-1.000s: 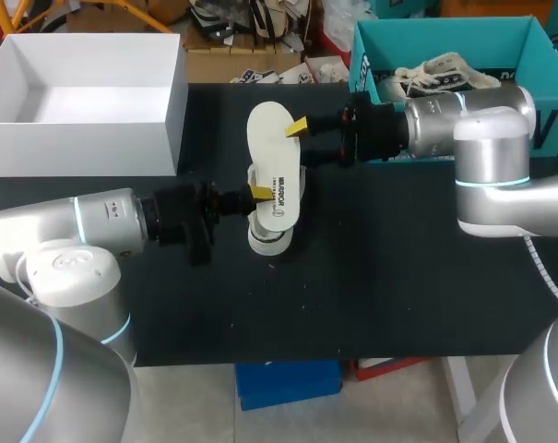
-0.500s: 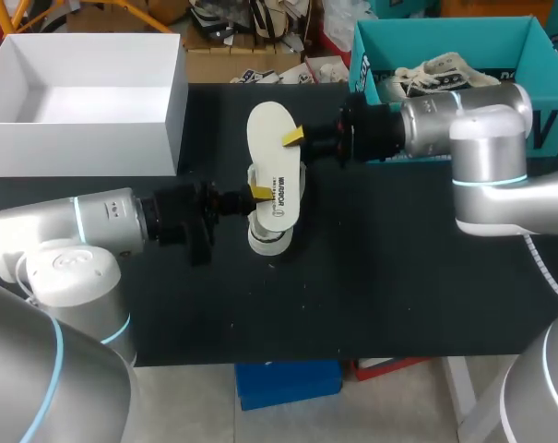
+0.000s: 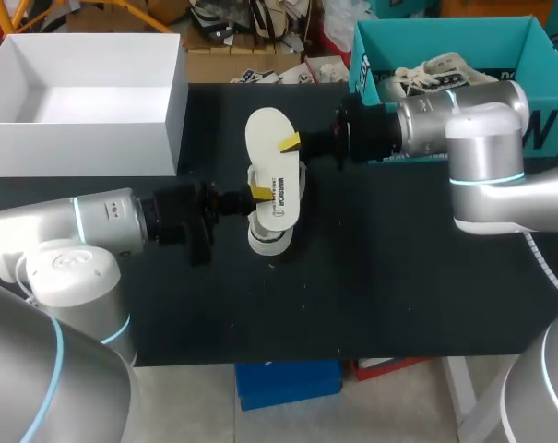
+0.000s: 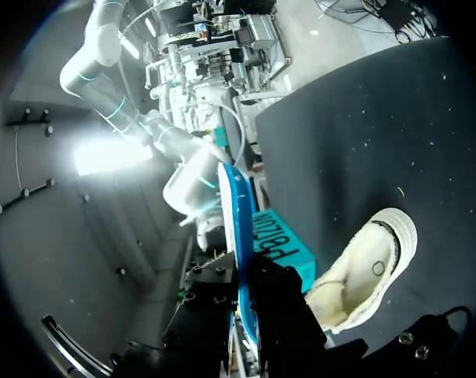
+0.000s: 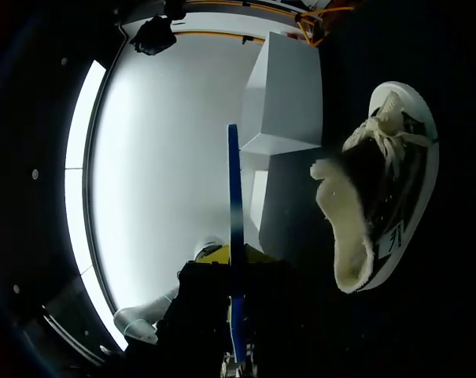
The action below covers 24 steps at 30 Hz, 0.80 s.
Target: Take the shoe out of the shoebox, open the shoe tongue, remove and reinsert the insole, then place the shoe into the shoebox
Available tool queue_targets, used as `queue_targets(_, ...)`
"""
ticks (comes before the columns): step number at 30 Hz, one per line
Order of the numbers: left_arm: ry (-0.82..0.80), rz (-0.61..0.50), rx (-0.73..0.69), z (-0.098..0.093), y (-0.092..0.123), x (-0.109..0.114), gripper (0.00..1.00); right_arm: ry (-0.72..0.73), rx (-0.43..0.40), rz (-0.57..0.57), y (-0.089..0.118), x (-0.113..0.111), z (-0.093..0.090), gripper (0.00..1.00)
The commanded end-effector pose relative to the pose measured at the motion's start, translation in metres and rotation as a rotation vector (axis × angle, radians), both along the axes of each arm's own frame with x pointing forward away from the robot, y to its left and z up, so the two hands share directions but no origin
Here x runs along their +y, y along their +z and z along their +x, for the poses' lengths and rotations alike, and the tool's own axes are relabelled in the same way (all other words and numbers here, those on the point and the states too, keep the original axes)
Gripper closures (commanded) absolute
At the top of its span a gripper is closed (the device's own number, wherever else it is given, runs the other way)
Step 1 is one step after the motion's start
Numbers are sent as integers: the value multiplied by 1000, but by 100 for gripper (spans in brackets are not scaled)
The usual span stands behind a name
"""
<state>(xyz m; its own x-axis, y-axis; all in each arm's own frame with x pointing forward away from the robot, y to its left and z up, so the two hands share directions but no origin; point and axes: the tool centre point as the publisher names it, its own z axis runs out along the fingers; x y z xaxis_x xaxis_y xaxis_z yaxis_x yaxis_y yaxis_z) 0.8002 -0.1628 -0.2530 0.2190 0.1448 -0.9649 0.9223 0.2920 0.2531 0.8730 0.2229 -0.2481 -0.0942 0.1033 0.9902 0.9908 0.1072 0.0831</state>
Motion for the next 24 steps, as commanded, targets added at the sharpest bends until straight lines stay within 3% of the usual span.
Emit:
queue_targets(1, 5, 3, -2, 0, 0, -2, 100, 1, 1, -2, 0, 1, 0, 100)
queue_targets(2, 5, 3, -2, 0, 0, -2, 62, 1, 1, -2, 0, 1, 0, 100)
queue_targets(3, -8, 22, 4, 0, 0, -1, 0, 1, 1, -2, 0, 1, 0, 100)
queue_targets(10, -5, 271, 63, -7, -1, 20, 0, 1, 1, -2, 0, 1, 0, 100)
queue_targets(17, 0, 624, 73, -11, 16, 48, 0, 1, 1, -2, 0, 1, 0, 100)
queue_targets(24, -66, 948, 47, -13, 33, 50, 0, 1, 1, -2, 0, 1, 0, 100)
